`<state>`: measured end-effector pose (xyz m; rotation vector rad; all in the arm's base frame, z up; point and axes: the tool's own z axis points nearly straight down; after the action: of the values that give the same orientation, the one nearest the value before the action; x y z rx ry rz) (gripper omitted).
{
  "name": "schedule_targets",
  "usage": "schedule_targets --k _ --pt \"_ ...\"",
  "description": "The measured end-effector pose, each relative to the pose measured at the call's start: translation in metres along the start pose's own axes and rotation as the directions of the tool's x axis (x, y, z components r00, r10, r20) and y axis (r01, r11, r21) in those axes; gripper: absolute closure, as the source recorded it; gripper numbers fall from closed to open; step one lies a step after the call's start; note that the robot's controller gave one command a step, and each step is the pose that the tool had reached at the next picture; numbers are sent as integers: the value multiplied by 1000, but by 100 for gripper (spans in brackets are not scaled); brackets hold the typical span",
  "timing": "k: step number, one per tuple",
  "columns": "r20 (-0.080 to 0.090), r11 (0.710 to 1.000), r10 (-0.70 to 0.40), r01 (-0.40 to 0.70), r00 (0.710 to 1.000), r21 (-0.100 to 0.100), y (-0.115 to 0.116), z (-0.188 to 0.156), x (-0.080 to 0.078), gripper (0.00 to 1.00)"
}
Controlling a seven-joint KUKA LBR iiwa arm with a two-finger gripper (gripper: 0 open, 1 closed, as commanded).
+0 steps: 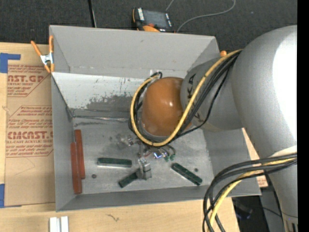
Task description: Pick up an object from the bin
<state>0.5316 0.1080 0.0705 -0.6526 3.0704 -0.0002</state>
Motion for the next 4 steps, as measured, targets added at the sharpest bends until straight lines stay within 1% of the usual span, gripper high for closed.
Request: schedule_targets --k 1,2,3,4 --pt "-1 999 -35 35 999 -4 58 0 -4 0" --pt "1 941 -339 339 941 -2 88 0 -16 0" --pt "-2 941 -337 337 941 -2 87 -1 -16 100" --pt "2 941 -337 337 941 -3 88 0 -17 0"
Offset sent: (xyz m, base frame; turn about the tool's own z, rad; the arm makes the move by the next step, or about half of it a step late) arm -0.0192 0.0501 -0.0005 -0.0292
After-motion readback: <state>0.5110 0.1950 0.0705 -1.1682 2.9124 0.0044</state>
